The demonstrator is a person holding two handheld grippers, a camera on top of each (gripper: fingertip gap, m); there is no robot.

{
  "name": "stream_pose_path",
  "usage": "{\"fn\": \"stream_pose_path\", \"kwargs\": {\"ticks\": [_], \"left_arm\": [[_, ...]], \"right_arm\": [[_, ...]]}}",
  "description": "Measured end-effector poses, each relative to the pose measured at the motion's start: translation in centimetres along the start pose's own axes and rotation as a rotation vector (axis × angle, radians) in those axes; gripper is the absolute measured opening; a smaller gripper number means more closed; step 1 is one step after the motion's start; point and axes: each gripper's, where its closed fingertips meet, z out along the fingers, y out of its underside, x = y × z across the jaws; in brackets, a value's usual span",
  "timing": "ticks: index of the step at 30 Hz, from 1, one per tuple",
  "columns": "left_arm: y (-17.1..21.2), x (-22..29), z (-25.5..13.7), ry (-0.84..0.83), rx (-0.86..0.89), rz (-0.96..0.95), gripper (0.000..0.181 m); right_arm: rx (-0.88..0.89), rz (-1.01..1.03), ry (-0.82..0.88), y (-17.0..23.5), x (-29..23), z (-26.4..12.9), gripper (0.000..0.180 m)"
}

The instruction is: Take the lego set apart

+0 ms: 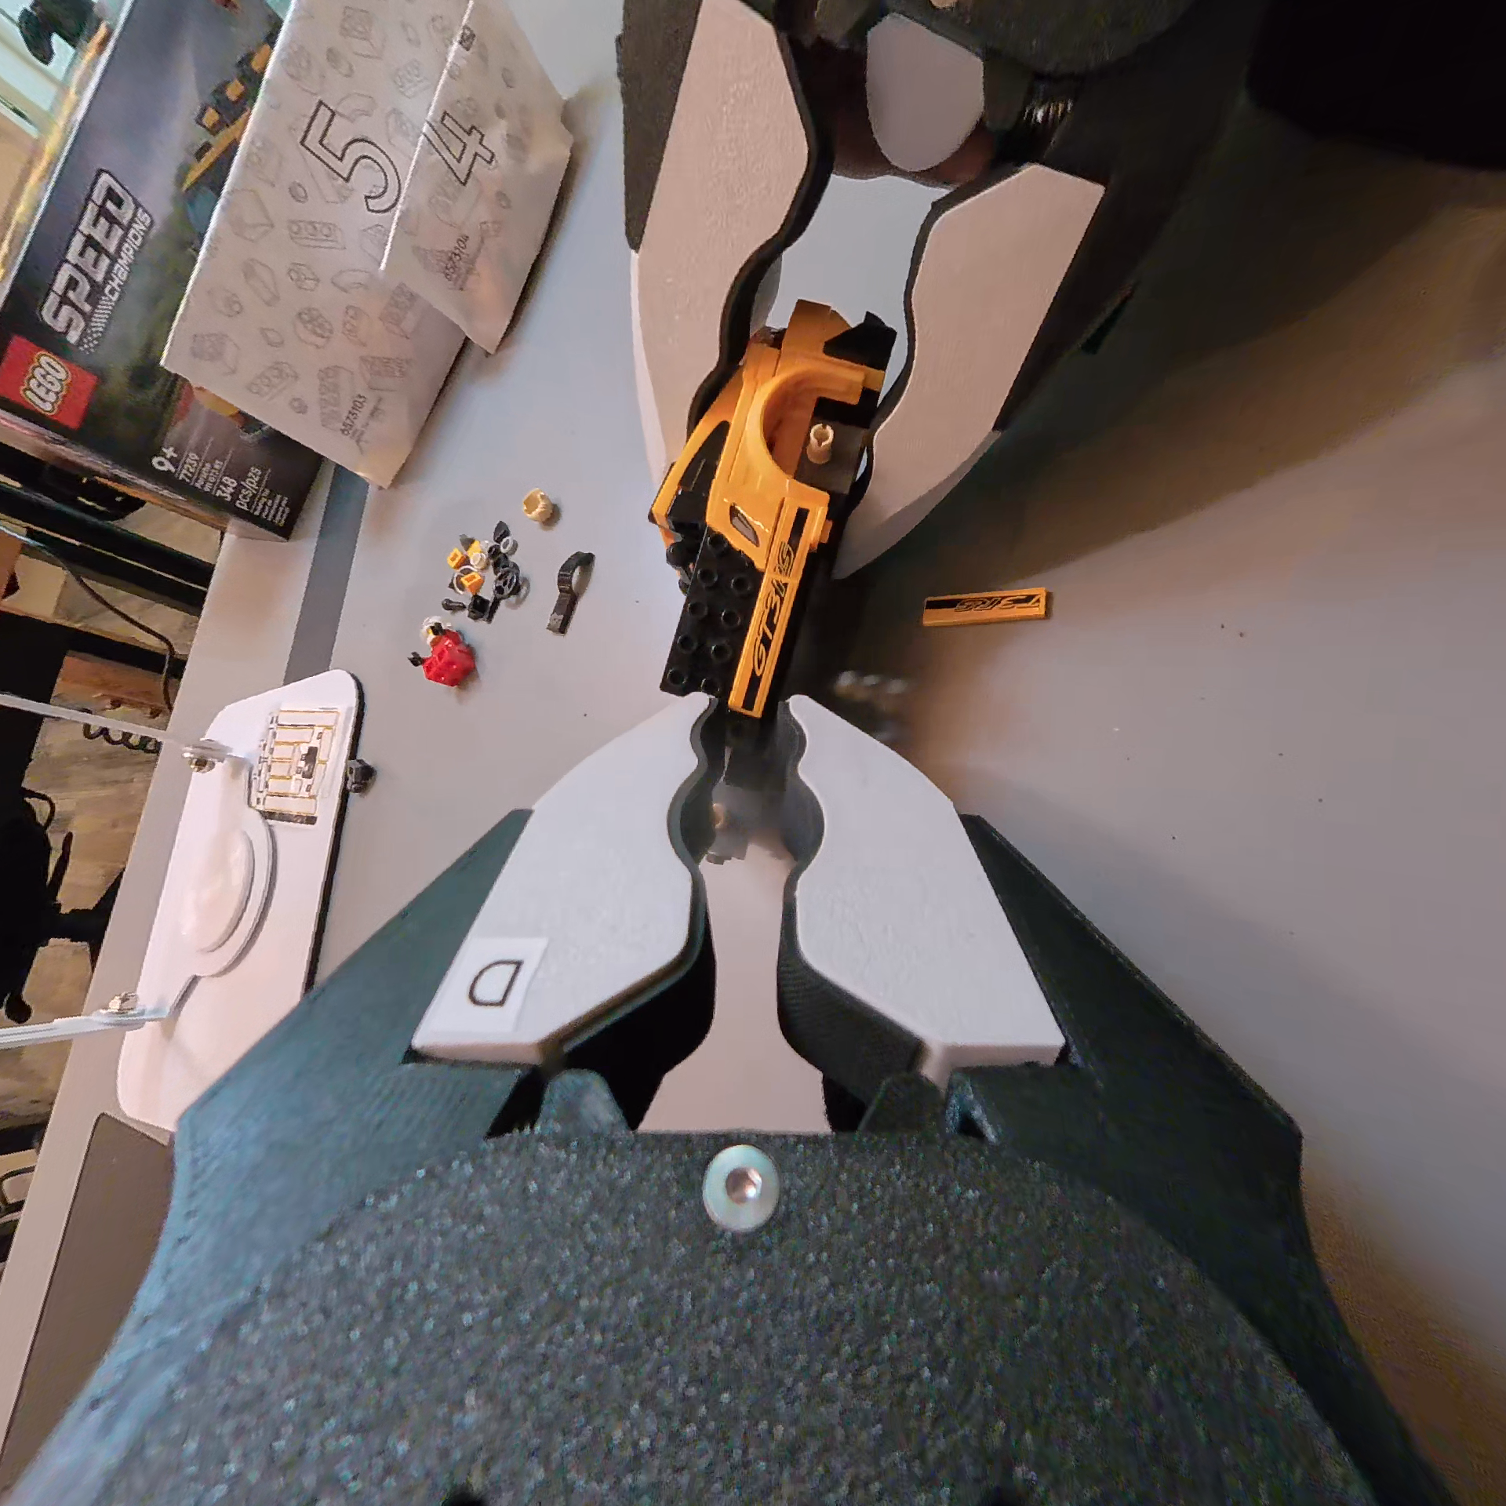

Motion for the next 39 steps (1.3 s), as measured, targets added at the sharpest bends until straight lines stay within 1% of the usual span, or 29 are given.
{"fn": "stream_pose_path", "kwargs": {"ticks": [11, 29, 33, 35, 39], "left_arm": [[0.97, -0.65, -0.03, -0.003, 0.04, -0.034, 0.012], [0.72, -0.17, -0.61, 0.041, 0.053, -0.094, 0.01], [0.67, 0.07, -0.75, 0.045, 0.047, -0.087, 0.008], [0.78, 0.16, -0.73, 0.019, 0.04, -0.057, 0.008], [0.92, 0.08, -0.63, 0.01, 0.027, -0.039, 0.007]], "right_arm": [[0.006, 0.013, 0.0, -0.39, -0.15, 0.2, 0.045], [0.024, 0.012, 0.009, -0.89, -0.29, 0.51, 0.044], [0.011, -0.016, 0.04, -0.9, -0.21, 0.58, 0.044], [-0.008, -0.038, 0.062, -0.83, -0.09, 0.64, 0.044], [-0.017, -0.037, 0.082, -0.77, 0.04, 0.71, 0.044]]}}
